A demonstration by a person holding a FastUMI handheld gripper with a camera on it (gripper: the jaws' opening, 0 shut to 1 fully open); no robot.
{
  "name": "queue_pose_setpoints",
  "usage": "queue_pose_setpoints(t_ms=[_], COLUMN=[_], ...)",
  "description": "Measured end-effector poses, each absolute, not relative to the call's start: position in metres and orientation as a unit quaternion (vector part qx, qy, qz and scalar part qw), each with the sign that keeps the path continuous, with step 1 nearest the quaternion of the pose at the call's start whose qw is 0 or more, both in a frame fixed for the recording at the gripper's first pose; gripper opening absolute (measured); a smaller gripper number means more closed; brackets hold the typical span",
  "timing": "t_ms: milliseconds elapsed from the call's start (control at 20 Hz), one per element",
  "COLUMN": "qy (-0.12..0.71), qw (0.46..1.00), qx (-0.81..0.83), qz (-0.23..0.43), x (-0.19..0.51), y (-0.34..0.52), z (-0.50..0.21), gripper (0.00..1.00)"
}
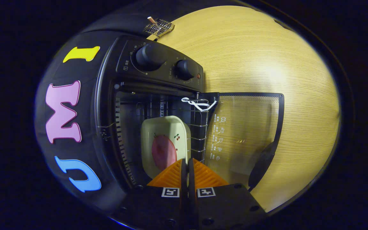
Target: Open the toaster oven, put the food inside, and close the toaster oven door.
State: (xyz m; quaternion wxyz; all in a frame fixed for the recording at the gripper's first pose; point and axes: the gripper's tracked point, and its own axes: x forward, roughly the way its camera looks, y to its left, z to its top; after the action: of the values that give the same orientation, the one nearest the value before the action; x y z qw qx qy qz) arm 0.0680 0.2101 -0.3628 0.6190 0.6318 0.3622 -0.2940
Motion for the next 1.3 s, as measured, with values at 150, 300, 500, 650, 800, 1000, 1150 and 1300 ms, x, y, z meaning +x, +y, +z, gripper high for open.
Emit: queue_pose_setpoints(t_ms=[150, 300, 500, 650, 800, 1000, 1150, 1300], qy=[0.355, 0.34, 0.334, 0.344, 0.366, 0.387, 0.411, 0.448], qw=[0.617, 0.61, 0.602, 0.618, 0.654, 0.71, 0.746, 0.775], qx=[0.636, 0.654, 0.672, 0.667, 0.639, 0.576, 0.518, 0.443], qz=[-0.298, -0.29, -0.271, -0.234, -0.173, -0.117, -0.081, -0.049], x=[0.073, 0.079, 0.079, 0.075, 0.065, 0.042, 0.02, -0.009], y=[0.213, 0.218, 0.224, 0.227, 0.229, 0.219, 0.212, 0.211], z=[-0.363, -0.36, -0.352, -0.341, -0.325, -0.312, -0.31, -0.314], gripper=[0.07, 0.11, 0.22, 0.49, 0.69, 0.99, 0.99, 0.99])
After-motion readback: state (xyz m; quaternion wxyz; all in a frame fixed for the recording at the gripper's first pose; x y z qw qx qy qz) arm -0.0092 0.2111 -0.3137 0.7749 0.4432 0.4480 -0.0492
